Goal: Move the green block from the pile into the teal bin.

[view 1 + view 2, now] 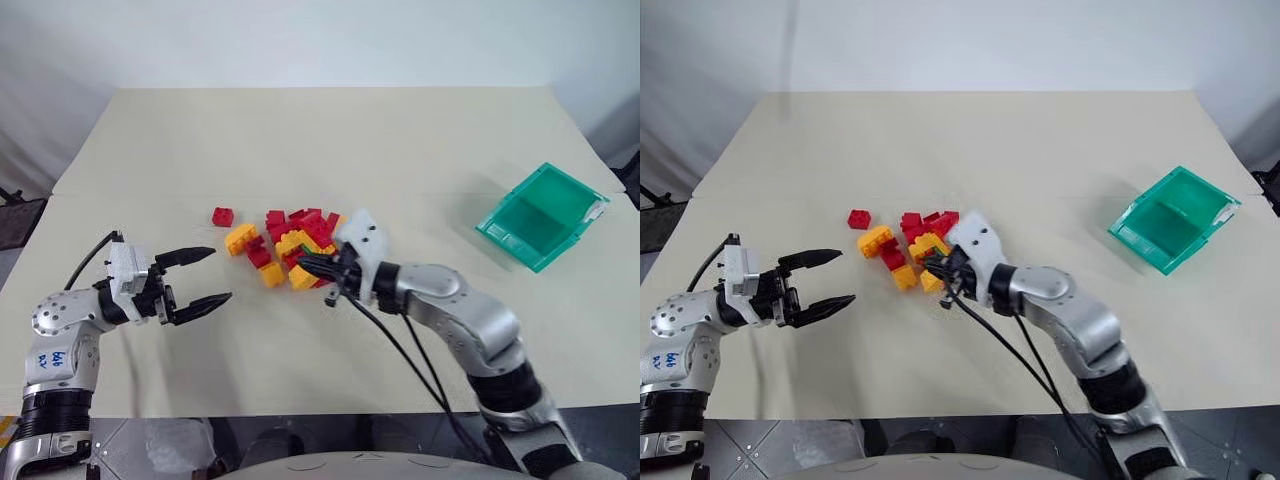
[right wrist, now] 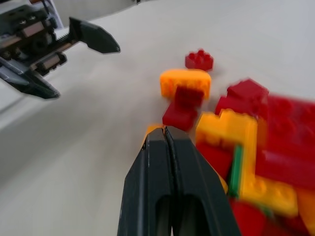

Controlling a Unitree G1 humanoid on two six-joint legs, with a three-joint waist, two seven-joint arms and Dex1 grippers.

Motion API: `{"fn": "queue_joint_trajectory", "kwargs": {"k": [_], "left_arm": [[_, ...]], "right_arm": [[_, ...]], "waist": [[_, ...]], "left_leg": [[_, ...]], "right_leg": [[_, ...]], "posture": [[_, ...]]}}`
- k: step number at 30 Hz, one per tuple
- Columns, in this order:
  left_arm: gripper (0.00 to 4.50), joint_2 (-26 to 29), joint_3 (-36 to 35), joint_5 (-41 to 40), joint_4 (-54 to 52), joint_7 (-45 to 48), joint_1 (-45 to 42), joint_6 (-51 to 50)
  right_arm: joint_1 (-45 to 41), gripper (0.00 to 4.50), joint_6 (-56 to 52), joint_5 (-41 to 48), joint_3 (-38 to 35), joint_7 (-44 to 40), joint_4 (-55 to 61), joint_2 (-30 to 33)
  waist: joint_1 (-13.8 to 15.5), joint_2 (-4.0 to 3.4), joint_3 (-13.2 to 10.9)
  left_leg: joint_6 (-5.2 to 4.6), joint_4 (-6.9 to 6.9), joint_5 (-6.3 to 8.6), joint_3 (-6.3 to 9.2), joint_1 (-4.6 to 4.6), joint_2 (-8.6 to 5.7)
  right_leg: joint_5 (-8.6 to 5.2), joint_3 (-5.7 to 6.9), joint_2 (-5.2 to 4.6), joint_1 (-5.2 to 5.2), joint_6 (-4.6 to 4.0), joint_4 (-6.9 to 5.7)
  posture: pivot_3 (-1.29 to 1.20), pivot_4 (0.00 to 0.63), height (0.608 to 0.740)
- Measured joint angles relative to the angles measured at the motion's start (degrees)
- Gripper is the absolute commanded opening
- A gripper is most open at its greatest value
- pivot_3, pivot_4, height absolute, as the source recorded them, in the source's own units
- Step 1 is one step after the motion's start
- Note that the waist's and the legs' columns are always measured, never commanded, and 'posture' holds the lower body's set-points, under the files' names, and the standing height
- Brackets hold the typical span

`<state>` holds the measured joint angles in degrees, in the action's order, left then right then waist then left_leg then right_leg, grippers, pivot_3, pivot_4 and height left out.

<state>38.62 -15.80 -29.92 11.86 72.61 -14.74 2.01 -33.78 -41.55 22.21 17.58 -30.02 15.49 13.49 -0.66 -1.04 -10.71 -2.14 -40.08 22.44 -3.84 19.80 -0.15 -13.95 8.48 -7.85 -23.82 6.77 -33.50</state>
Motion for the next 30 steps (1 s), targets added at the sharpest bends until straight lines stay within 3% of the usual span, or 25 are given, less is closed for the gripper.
{"fn": "queue_joint_trajectory", "kwargs": {"k": [7,15,21,27,30], "left_arm": [[4.50,0.00,-0.17,-1.05,0.48,2.15,-1.19,0.73],[4.50,0.02,-0.23,-1.09,0.94,2.54,-2.53,1.65],[4.50,0.00,-0.23,-1.09,2.09,2.41,-2.65,1.86],[4.50,-1.11,0.15,-1.08,2.10,1.83,-3.19,1.85],[4.50,-1.63,0.57,-1.06,2.16,1.58,-3.46,1.86]], "right_arm": [[-6.23,0.03,12.54,-6.70,2.08,-1.47,-20.63,-5.40],[-11.23,0.03,22.58,-13.19,-3.96,0.40,-36.12,-3.26],[-9.27,0.03,22.43,-14.36,-6.98,0.71,-32.92,-0.08],[-6.65,0.03,16.70,-8.55,-8.23,-6.64,-18.41,2.12],[-6.56,0.64,11.18,-7.21,-6.74,-12.22,-12.89,8.25]], "waist": [[-1.12,0.00,0.00],[-1.22,0.00,0.00],[-1.15,0.00,0.00],[-1.10,0.00,0.00],[-0.80,0.02,0.01]], "left_leg": [[0.04,0.00,-0.02,0.04,0.02,-0.01],[0.11,0.03,-0.04,0.06,0.03,0.16],[0.11,-0.04,-0.04,0.05,0.25,0.19],[0.12,-0.07,-0.04,-0.03,0.41,0.18],[0.10,-0.13,-0.05,-0.01,0.43,0.14]], "right_leg": [[0.00,-0.03,0.12,0.01,-0.01,0.00],[-0.01,-0.03,0.19,-0.03,-0.02,0.00],[-0.01,-0.04,0.18,-0.19,-0.01,0.00],[-0.01,-0.10,0.19,-0.45,-0.01,-0.10],[-0.01,-0.11,0.14,-0.45,-0.01,-0.13]], "posture": [[0.00,0.150,0.740],[0.00,0.150,0.740],[0.00,0.150,0.740],[0.00,0.150,0.740],[0.00,0.150,0.740]]}}
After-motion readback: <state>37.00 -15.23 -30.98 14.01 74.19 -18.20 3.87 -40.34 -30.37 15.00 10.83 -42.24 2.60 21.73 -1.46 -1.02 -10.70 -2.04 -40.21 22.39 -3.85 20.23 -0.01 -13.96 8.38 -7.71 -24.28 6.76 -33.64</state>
